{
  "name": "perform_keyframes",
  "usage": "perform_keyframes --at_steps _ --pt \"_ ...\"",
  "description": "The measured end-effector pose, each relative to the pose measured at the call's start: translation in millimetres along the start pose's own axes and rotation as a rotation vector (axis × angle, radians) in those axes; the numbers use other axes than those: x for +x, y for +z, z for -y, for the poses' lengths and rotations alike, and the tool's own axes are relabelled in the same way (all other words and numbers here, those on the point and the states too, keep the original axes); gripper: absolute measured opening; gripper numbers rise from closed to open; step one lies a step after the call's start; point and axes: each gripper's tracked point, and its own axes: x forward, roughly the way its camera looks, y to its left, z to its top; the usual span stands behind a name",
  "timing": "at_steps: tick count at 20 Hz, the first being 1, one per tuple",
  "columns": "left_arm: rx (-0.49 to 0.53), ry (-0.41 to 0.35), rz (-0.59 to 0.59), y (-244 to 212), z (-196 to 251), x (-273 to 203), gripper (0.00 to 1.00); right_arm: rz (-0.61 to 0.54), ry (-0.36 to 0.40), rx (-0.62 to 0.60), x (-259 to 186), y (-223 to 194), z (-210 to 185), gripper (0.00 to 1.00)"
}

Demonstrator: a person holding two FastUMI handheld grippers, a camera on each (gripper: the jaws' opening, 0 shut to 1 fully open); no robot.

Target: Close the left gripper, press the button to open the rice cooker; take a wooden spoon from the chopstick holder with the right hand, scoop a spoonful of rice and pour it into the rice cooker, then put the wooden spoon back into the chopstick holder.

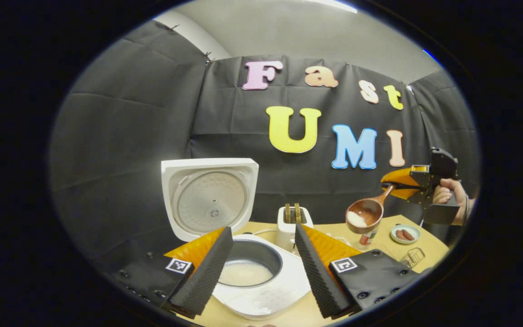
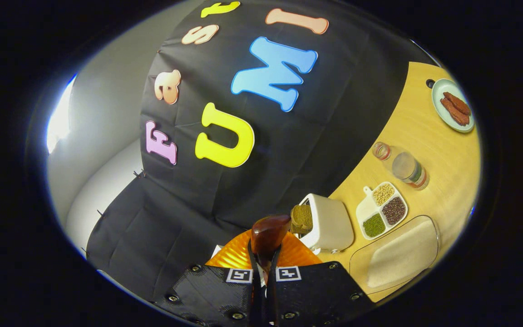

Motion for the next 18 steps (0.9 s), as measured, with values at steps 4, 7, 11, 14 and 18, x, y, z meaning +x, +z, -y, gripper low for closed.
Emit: perform_keyframes --at_steps 4,7,11,14,18 --pt "-0.007 0.012 -0.004 -6.1 -9.0 -11.5 0.96 -0.047 0.028 -0.016 28.0 -24.7 -17.0 0.04" --pt "-0.005 0.019 -0.016 -15.7 -15.9 -16.9 0.96 -0.105 0.051 -0.041 54.4 -53.3 -28.3 0.04" --pt "0.005 0.023 -0.017 -16.3 -21.7 -23.6 0.96 -0.186 0.062 -0.095 86.6 -95.2 -38.5 0.04" --pt "0.012 0.026 -0.021 -19.3 -26.5 -24.7 0.96 -0.242 0.063 -0.179 109.9 -123.4 -40.4 0.04" --pt "0.014 0.034 -0.04 -29.7 -34.1 -27.6 0.96 -0.309 0.066 -0.334 135.6 -159.2 -44.0 0.04"
